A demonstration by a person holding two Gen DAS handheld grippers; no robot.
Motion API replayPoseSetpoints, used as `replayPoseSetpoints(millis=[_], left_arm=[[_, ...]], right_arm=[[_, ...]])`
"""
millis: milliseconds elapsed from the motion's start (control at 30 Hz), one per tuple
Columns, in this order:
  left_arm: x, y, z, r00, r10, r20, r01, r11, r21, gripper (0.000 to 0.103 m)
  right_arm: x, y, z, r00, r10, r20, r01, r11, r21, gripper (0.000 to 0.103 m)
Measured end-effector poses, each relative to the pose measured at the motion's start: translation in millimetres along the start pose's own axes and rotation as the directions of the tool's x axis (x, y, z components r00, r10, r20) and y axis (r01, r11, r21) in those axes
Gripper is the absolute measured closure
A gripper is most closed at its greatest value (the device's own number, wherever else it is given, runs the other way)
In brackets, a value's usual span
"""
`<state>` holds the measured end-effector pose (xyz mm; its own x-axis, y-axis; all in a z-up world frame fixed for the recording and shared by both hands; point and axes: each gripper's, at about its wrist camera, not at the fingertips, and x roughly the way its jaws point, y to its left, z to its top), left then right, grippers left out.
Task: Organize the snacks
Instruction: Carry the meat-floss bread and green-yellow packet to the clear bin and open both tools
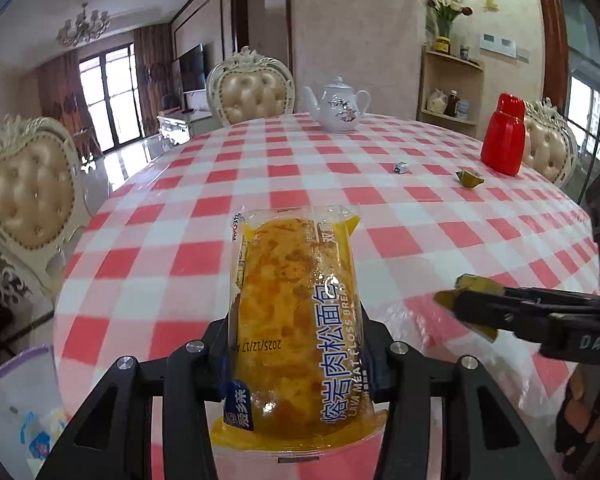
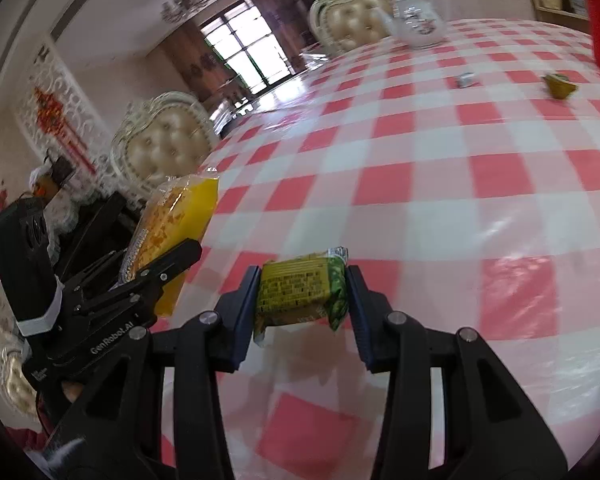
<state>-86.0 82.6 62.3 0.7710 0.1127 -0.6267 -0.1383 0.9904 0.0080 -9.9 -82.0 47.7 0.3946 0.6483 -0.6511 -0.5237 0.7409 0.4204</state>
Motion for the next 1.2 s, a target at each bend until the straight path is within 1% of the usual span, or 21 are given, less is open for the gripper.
replayPoseSetpoints(millis=[233, 367, 633, 833, 933, 967, 1033, 1200], left_arm=[[-28.5, 29.9, -16.7, 0.999, 0.049, 0.015, -0.048, 0.999, -0.019, 0.055], [-44.2, 53.3, -28.0, 0.996, 0.091, 0.023, -0.090, 0.995, -0.039, 0.055], [-69.2, 109.4, -55.4, 0.984, 0.180, 0.009, -0.178, 0.978, -0.110, 0.055], [-86.6, 152.0, -77.1, 0.970, 0.242, -0.013, -0.240, 0.957, -0.165, 0.055], [-93.4, 174.8, -87.8, 0.961, 0.276, -0.029, -0.276, 0.941, -0.196, 0.055], [-95.6, 183.7, -91.9, 0.957, 0.289, -0.037, -0.290, 0.934, -0.208, 0.055], [-98.8, 197.2, -97.1, 0.950, 0.307, -0.048, -0.310, 0.923, -0.230, 0.055], [-108.6, 222.4, -104.5, 0.937, 0.344, -0.061, -0.347, 0.897, -0.272, 0.055]], right_arm=[[23.5, 38.6, -7.7, 0.996, 0.068, -0.051, -0.071, 0.996, -0.051, 0.057], [36.0, 65.5, -14.1, 0.991, 0.104, -0.081, -0.111, 0.989, -0.094, 0.057], [68.1, 131.6, -32.5, 0.969, 0.187, -0.162, -0.216, 0.959, -0.185, 0.057], [88.4, 179.7, -47.9, 0.937, 0.263, -0.229, -0.316, 0.918, -0.238, 0.057], [98.6, 202.6, -58.3, 0.914, 0.301, -0.272, -0.372, 0.890, -0.264, 0.057], [102.3, 213.3, -63.2, 0.901, 0.320, -0.293, -0.400, 0.875, -0.272, 0.057], [107.1, 228.8, -70.5, 0.883, 0.339, -0.324, -0.435, 0.851, -0.294, 0.057], [116.7, 268.9, -93.8, 0.848, 0.351, -0.396, -0.498, 0.783, -0.372, 0.057]])
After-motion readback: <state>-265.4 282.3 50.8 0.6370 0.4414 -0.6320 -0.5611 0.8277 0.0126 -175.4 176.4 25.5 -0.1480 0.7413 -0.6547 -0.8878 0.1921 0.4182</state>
